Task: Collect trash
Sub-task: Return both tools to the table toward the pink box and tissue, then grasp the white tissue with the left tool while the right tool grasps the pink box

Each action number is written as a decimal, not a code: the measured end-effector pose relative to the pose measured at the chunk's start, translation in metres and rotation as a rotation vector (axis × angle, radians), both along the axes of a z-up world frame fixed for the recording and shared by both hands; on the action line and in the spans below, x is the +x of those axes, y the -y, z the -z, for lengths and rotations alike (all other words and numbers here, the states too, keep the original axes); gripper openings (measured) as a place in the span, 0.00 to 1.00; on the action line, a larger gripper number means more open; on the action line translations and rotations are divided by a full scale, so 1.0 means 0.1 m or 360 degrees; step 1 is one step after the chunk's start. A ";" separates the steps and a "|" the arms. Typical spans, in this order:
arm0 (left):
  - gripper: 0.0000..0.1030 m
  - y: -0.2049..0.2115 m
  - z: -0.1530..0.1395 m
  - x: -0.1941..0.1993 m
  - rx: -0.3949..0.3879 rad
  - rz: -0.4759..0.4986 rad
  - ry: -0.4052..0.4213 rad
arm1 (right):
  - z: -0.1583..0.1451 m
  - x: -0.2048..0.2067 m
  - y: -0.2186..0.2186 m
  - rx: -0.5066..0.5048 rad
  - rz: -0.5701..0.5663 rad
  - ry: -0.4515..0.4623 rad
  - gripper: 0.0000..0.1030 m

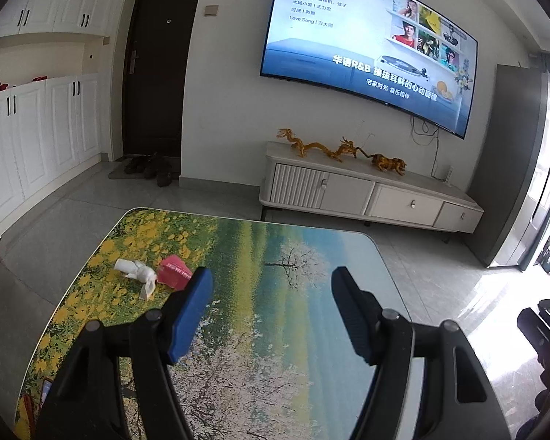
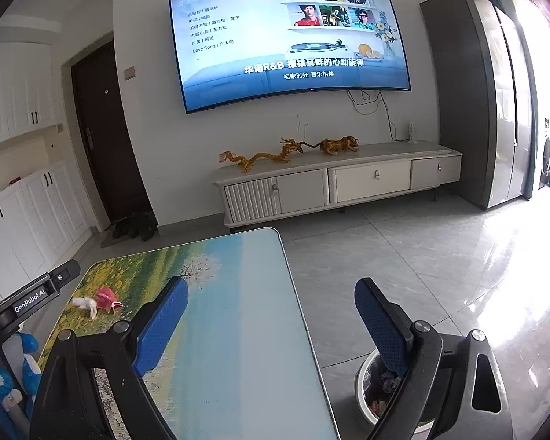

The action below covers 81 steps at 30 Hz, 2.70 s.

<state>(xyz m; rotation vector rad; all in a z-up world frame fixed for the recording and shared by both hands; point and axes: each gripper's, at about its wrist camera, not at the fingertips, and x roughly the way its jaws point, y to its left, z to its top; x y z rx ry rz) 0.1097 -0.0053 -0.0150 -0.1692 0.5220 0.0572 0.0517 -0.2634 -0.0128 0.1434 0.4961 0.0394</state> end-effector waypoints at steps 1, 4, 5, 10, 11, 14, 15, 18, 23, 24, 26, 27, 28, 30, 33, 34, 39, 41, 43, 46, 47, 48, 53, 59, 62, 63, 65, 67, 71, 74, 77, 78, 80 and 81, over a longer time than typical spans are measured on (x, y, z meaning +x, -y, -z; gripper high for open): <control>0.64 -0.02 -0.01 0.01 -0.0001 -0.0005 0.0001 | -0.01 0.01 -0.02 -0.0001 -0.0009 0.0000 0.89; 0.64 -0.08 -0.03 0.02 -0.0006 -0.0015 0.0005 | -0.04 0.03 -0.09 -0.0004 -0.0034 0.0001 0.89; 0.64 -0.10 -0.05 0.03 -0.0007 -0.0020 0.0008 | -0.06 0.04 -0.11 -0.0006 -0.0043 0.0003 0.89; 0.64 -0.21 -0.12 0.05 -0.0015 -0.0059 0.0040 | -0.15 0.08 -0.22 -0.0011 -0.0104 0.0024 0.89; 0.64 -0.23 -0.13 0.05 -0.0012 -0.0069 0.0045 | -0.17 0.09 -0.25 -0.0012 -0.0116 0.0026 0.89; 0.64 -0.27 -0.16 0.05 -0.0004 -0.0094 0.0059 | -0.21 0.12 -0.32 -0.0022 -0.0151 0.0032 0.89; 0.64 -0.28 -0.17 0.05 -0.0002 -0.0100 0.0063 | -0.23 0.14 -0.34 -0.0023 -0.0165 0.0032 0.89; 0.64 -0.30 -0.21 0.05 0.0008 -0.0116 0.0078 | -0.26 0.16 -0.41 -0.0042 -0.0197 0.0036 0.89; 0.64 -0.33 -0.29 0.07 0.0018 -0.0122 0.0105 | -0.33 0.21 -0.48 -0.0071 -0.0234 0.0051 0.89; 0.64 -0.33 -0.30 0.08 0.0020 -0.0124 0.0110 | -0.35 0.22 -0.49 -0.0076 -0.0241 0.0056 0.89; 0.64 -0.34 -0.34 0.10 0.0034 -0.0135 0.0122 | -0.39 0.25 -0.53 -0.0083 -0.0249 0.0065 0.89; 0.64 -0.35 -0.36 0.13 0.0036 -0.0139 0.0126 | -0.41 0.26 -0.54 -0.0086 -0.0253 0.0068 0.89; 0.64 -0.36 -0.38 0.15 0.0037 -0.0143 0.0129 | -0.43 0.28 -0.56 -0.0089 -0.0258 0.0069 0.89; 0.64 -0.39 -0.42 0.18 0.0048 -0.0157 0.0143 | -0.48 0.33 -0.60 -0.0099 -0.0274 0.0074 0.89; 0.64 -0.43 -0.48 0.23 0.0056 -0.0171 0.0159 | -0.56 0.38 -0.69 -0.0112 -0.0304 0.0095 0.89; 0.64 -0.45 -0.50 0.25 0.0055 -0.0176 0.0162 | -0.59 0.39 -0.71 -0.0114 -0.0312 0.0102 0.89; 0.64 -0.50 -0.54 0.35 0.0064 -0.0177 0.0156 | -0.73 0.49 -0.84 -0.0123 -0.0368 0.0134 0.89; 0.64 -0.50 -0.53 0.39 0.0075 -0.0179 0.0145 | -0.78 0.54 -0.89 -0.0125 -0.0391 0.0142 0.89; 0.64 -0.51 -0.54 0.45 0.0097 -0.0184 0.0136 | -0.82 0.59 -0.94 -0.0113 -0.0416 0.0149 0.89; 0.64 -0.56 -0.52 0.55 0.0091 -0.0175 0.0107 | -0.87 0.69 -1.01 -0.0090 -0.0447 0.0157 0.89; 0.64 -0.59 -0.52 0.59 0.0092 -0.0177 0.0095 | -0.89 0.72 -1.04 -0.0089 -0.0455 0.0161 0.89; 0.64 -0.63 -0.52 0.66 0.0090 -0.0182 0.0081 | -0.90 0.75 -1.07 -0.0089 -0.0463 0.0165 0.89; 0.64 -0.88 -0.46 1.08 0.0111 -0.0226 -0.0048 | -0.93 1.01 -1.22 -0.0081 -0.0504 0.0155 0.89; 0.64 -1.43 0.14 1.57 -0.0054 -0.0310 -0.0374 | -0.57 1.41 -1.51 -0.0056 -0.0606 0.0008 0.89; 0.64 -1.72 0.52 1.63 -0.0154 -0.0390 -0.0501 | -0.24 1.58 -1.70 -0.0066 -0.0693 -0.0102 0.89; 0.64 -1.80 0.64 1.65 -0.0187 -0.0412 -0.0538 | -0.12 1.63 -1.77 -0.0069 -0.0723 -0.0140 0.89; 0.64 -1.92 0.82 1.67 -0.0225 -0.0446 -0.0598 | 0.10 1.72 -1.93 -0.0070 -0.0784 -0.0215 0.88; 0.64 -1.98 0.97 1.69 -0.0241 -0.0455 -0.0648 | 0.31 1.82 -2.08 -0.0058 -0.0853 -0.0295 0.86; 0.62 -2.07 1.21 1.73 -0.0300 -0.0478 -0.0730 | 0.61 1.99 -2.27 -0.0022 -0.0932 -0.0416 0.82; 0.55 -2.15 1.33 1.78 -0.0345 -0.0476 -0.0764 | 0.76 2.07 -2.38 -0.0001 -0.0979 -0.0472 0.82; 0.46 -2.19 1.40 1.81 -0.0398 -0.0471 -0.0788 | 0.89 2.09 -2.57 -0.0023 -0.1061 -0.0510 0.81; 0.42 -2.20 1.43 1.81 -0.0419 -0.0465 -0.0797 | 0.94 2.11 -2.65 -0.0041 -0.1093 -0.0526 0.80; 0.37 -2.24 1.47 1.81 -0.0469 -0.0462 -0.0810 | 1.04 2.15 -2.77 -0.0075 -0.1150 -0.0553 0.78; 0.34 -2.25 1.49 1.80 -0.0495 -0.0461 -0.0810 | 1.09 2.16 -2.84 -0.0097 -0.1179 -0.0568 0.77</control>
